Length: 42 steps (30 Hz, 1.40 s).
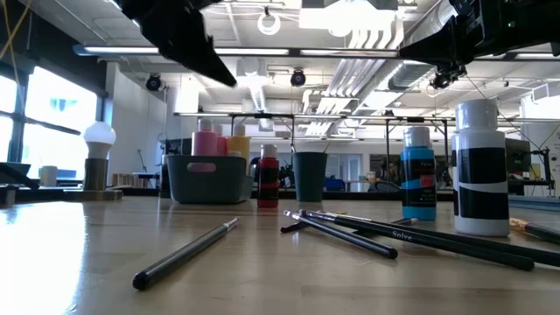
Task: Pick & Place Paint Supplies
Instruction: Put the small green paint bottle into the green bin
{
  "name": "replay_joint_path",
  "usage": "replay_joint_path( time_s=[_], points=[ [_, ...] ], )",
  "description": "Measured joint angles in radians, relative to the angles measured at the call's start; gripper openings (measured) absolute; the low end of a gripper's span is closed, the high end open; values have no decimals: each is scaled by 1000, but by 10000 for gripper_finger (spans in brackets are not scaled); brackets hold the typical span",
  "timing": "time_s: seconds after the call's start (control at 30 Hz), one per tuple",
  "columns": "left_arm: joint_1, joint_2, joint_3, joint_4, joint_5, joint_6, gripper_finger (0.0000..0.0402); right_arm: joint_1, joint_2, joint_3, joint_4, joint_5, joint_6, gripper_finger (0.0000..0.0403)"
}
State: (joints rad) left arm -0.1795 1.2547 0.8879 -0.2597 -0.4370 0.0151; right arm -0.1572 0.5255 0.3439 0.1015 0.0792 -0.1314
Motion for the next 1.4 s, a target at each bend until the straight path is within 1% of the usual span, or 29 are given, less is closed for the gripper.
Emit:
replay_joint_path(
  time_s=[0.17, 0.23, 0.4, 0.6, 0.73, 0.93, 1.03, 1.23, 1.4],
  points=[
    [4, -139, 0, -94, -11, 59, 248, 0, 0, 0, 0, 0, 0, 4],
    [5, -188, 0, -108, -14, 76, 248, 0, 0, 0, 0, 0, 0, 4],
    [16, -297, 0, -191, -21, 81, 248, 0, 0, 0, 0, 1, 0, 4],
    [82, -401, 0, -281, -23, 83, 248, 0, 0, 0, -1, 0, 0, 4],
    [162, -459, 0, -331, -4, 83, 248, 0, 0, 0, -1, 0, 0, 4],
    [328, -545, 0, -351, 117, 86, 248, 0, 0, 0, 0, 0, -3, 4],
    [411, -579, 0, -364, 157, 86, 248, 0, 0, 0, 0, 0, -3, 4],
    [568, -605, 0, -420, 166, 87, 248, 0, 0, 0, 0, 0, -3, 4],
    [694, -596, 0, -424, 166, 86, 248, 0, 0, 0, 0, 1, -4, 4]
  ],
)
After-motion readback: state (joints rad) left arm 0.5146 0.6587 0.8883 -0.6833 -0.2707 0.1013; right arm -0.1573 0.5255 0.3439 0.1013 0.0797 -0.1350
